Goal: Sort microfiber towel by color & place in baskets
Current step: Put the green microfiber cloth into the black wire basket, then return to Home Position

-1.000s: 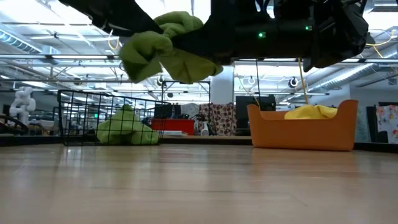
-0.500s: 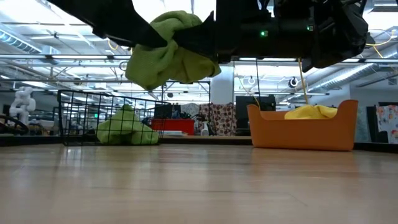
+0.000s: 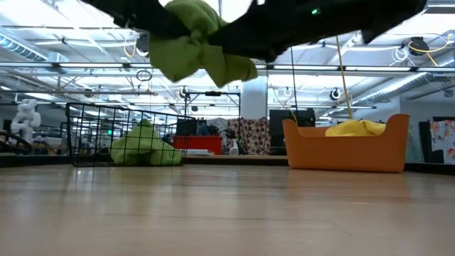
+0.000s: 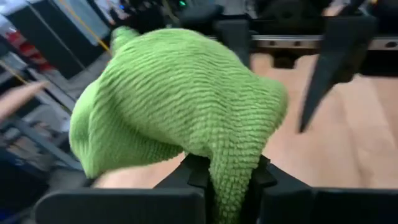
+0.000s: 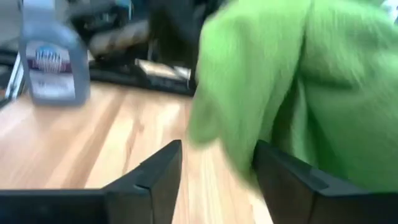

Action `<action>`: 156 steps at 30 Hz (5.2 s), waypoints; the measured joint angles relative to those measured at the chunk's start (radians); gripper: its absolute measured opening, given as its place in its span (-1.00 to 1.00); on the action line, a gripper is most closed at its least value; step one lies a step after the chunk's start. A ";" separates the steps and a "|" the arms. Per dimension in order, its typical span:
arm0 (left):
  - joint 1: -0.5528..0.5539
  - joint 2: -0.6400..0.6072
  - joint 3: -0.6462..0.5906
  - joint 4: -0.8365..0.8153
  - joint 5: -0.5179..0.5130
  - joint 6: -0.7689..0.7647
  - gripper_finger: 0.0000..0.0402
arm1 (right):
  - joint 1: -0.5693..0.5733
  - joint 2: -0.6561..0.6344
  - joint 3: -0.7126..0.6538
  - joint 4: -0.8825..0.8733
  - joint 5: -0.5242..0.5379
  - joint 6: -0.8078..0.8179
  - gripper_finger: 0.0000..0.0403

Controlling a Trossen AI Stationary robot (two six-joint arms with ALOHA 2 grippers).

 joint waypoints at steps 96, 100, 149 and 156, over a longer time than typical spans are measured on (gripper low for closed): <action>0.230 -0.277 0.111 -0.398 0.179 -0.061 -0.03 | -0.029 -0.421 -0.002 -0.599 0.136 -0.130 -0.10; 0.226 -0.287 0.110 -0.318 0.248 0.052 -0.41 | -0.053 -0.480 -0.004 -0.615 0.047 -0.150 -0.37; 0.593 -0.665 -0.460 0.096 0.656 0.056 -0.96 | -0.361 -0.723 -0.486 -0.310 -0.221 0.013 -0.98; 0.592 -0.738 -0.546 0.094 0.662 0.046 -0.96 | -0.360 -0.896 -0.639 -0.244 -0.221 0.078 -0.98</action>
